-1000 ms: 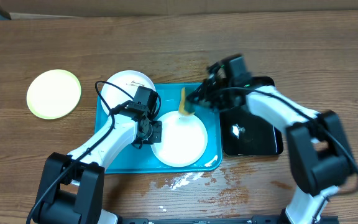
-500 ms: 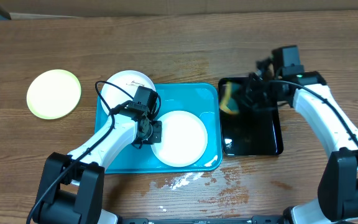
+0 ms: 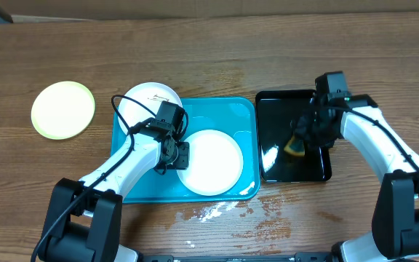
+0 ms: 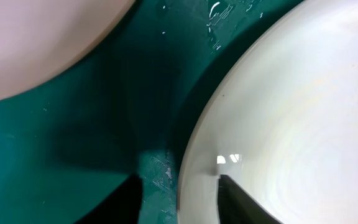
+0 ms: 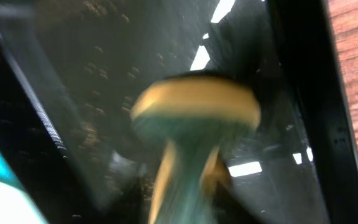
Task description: Clean dirty plates on tray and stack at the side
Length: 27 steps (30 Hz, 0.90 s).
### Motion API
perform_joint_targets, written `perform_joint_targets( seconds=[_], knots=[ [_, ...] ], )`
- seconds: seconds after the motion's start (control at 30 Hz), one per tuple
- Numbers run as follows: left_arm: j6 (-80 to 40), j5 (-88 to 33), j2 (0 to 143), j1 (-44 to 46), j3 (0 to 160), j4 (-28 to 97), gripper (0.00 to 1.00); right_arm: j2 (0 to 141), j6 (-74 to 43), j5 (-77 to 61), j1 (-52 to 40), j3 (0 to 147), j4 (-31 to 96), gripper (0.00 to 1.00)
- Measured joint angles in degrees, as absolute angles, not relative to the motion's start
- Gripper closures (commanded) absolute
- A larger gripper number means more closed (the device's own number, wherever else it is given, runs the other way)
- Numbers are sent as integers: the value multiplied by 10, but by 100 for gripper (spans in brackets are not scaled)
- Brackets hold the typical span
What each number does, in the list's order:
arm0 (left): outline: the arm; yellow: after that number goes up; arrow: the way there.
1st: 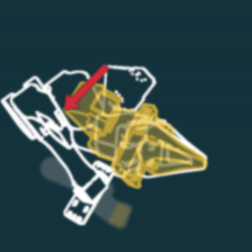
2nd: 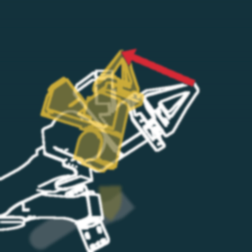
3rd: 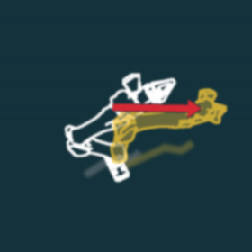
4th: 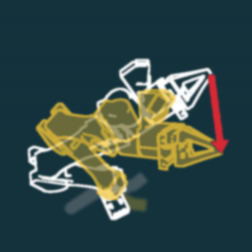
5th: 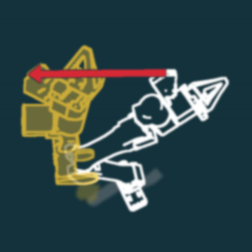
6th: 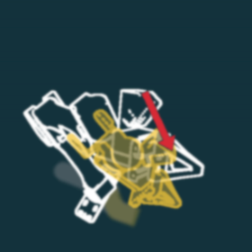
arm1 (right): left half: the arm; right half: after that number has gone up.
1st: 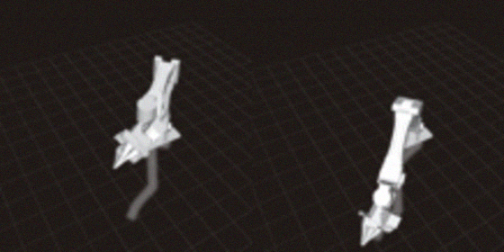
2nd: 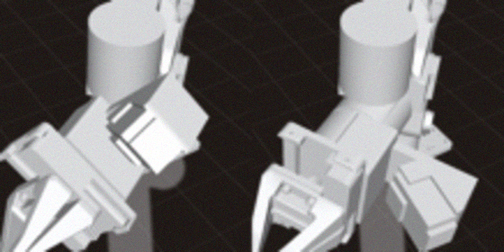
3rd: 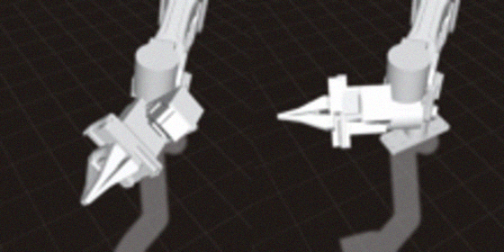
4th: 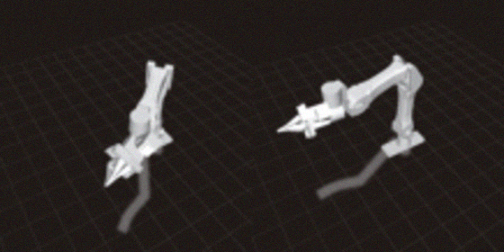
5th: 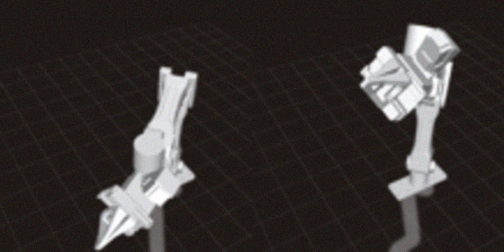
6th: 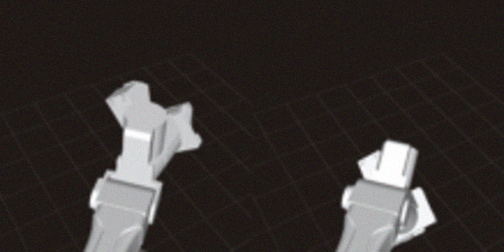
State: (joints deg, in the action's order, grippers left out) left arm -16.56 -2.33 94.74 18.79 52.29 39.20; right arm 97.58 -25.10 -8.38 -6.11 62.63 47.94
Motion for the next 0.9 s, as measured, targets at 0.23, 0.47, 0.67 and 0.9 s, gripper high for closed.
perform_joint_targets(
  seconds=[0.23,0.47,0.67,0.9],
  knots=[
    [-167,-23,947,188,523,392,50,977,-219,-69,-62,620,476,15],
    [-182,-23,947,188,523,398,50,977,-209,-46,-65,613,465,27],
    [-189,-27,947,188,523,406,58,977,-207,-40,-86,570,429,50],
    [-199,-34,947,188,521,404,81,977,-208,-41,-103,558,398,78]
  ],
)
